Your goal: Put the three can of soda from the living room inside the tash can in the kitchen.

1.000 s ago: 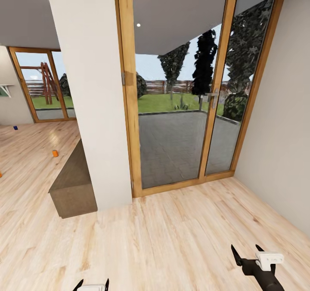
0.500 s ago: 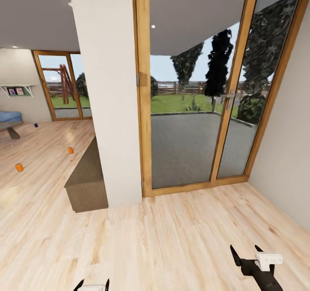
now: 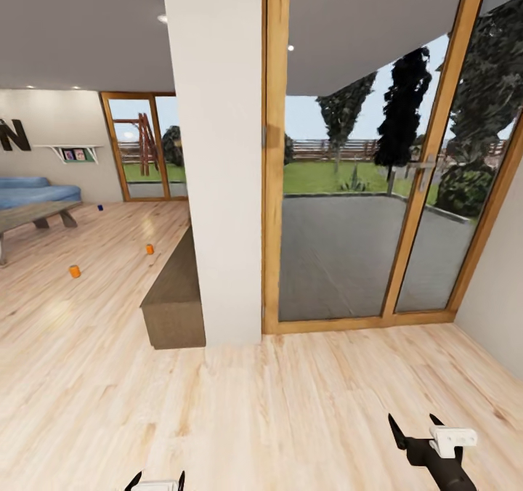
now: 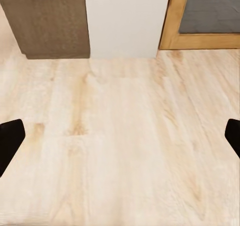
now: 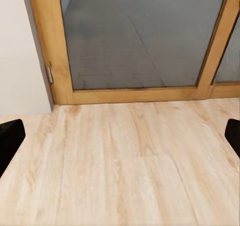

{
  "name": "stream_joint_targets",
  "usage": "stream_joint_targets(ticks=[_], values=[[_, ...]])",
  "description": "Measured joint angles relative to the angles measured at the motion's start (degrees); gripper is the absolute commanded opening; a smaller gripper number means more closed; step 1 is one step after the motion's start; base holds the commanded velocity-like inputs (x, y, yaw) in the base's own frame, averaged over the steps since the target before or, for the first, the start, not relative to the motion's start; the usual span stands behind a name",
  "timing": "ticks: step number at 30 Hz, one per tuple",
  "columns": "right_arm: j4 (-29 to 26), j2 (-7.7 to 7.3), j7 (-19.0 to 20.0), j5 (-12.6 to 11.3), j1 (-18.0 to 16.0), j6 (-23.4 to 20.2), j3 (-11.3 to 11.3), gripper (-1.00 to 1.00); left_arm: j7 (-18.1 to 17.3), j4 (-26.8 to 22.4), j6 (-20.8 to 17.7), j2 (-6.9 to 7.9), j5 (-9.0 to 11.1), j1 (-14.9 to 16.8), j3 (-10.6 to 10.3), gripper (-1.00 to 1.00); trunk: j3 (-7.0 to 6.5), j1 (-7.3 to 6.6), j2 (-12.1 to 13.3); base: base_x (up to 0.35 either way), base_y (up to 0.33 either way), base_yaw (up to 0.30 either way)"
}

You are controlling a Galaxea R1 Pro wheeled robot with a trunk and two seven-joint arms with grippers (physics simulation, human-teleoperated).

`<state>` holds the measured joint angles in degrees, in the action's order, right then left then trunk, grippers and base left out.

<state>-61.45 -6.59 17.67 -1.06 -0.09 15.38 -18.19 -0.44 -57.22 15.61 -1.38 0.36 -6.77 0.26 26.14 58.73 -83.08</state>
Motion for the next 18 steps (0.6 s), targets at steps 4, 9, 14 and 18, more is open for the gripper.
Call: stream_joint_targets(ticks=[4,9,14,18], values=[[0.01,0.0,0.0,0.0,0.0,0.0,0.0,1.0,-0.01,0.01,0.03,-0.02,0.0,0.01,0.0,1.0,-0.15,0.0,0.0,0.0,0.0,0.245],[0.01,0.0,0.0,0.0,0.0,0.0,0.0,1.0,-0.01,0.02,0.0,-0.03,-0.01,0.0,0.0,1.0,-0.35,0.0,0.0,0.0,0.0,0.244],[0.04,0.0,0.0,0.02,0.0,0.0,0.0,1.0,0.0,0.07,0.0,-0.03,-0.01,0.0,0.0,1.0,-0.57,0.0,0.0,0.0,0.0,0.242],[0.08,0.0,0.0,0.04,0.0,0.0,0.0,1.0,-0.01,0.08,0.02,-0.03,-0.01,0.0,0.0,1.0,-0.74,0.0,0.0,0.0,0.0,0.24]])
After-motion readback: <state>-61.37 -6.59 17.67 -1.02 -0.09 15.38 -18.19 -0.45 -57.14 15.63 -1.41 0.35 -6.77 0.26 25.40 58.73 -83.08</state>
